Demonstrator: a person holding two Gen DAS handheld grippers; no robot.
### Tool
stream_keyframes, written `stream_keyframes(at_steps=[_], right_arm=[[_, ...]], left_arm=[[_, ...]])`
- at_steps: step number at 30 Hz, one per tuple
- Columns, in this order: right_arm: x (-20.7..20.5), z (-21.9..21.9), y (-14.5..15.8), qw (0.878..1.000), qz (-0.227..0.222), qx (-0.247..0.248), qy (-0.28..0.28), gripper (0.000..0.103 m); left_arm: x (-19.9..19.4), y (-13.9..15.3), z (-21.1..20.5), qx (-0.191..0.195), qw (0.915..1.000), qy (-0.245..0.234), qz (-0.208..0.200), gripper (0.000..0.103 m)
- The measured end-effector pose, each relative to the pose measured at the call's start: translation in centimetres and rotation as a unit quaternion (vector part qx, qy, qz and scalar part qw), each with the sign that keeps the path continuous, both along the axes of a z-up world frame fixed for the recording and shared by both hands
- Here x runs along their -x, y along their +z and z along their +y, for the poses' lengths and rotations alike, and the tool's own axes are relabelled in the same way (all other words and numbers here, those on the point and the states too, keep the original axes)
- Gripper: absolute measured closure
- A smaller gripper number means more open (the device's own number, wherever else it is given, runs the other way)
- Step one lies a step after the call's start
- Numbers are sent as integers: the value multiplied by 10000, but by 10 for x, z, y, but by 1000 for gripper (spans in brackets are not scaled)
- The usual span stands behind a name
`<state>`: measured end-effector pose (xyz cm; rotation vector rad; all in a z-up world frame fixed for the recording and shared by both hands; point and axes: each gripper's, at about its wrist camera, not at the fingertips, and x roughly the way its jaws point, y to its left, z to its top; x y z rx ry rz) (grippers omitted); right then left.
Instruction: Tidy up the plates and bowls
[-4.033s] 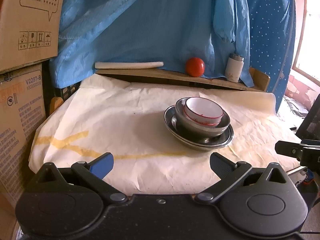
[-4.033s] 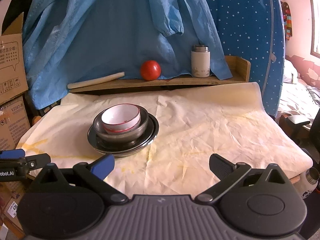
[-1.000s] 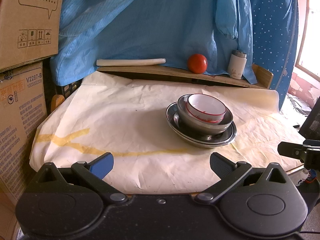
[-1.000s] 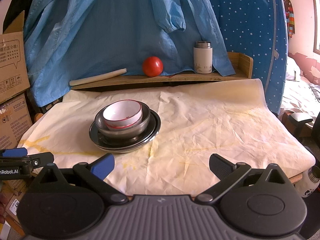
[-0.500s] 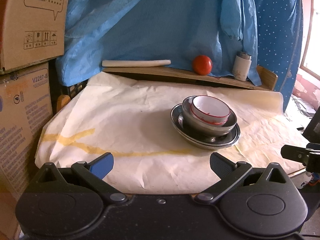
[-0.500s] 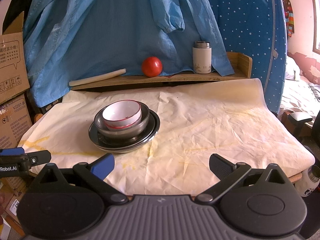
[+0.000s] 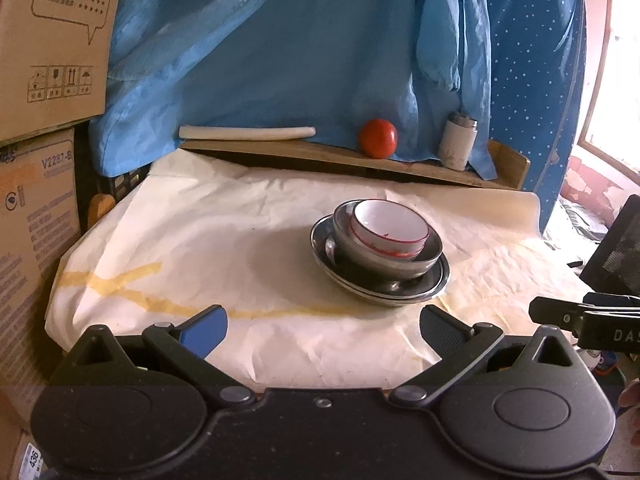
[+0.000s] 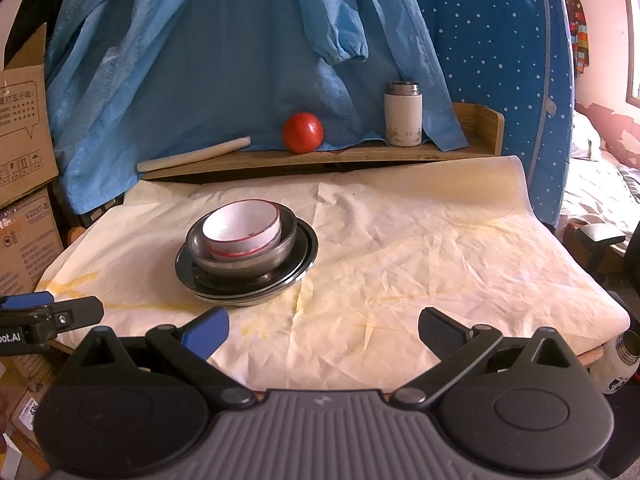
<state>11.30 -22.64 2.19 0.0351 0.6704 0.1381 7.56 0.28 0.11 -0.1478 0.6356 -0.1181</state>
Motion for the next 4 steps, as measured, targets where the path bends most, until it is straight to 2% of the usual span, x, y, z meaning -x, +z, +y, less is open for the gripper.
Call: stream_keyframes(at_steps=[4], right_arm=[[-1, -2, -1, 10000, 20, -12, -21, 0]], left_arm=[[-3, 0, -4, -26, 10000, -55, 6, 1]])
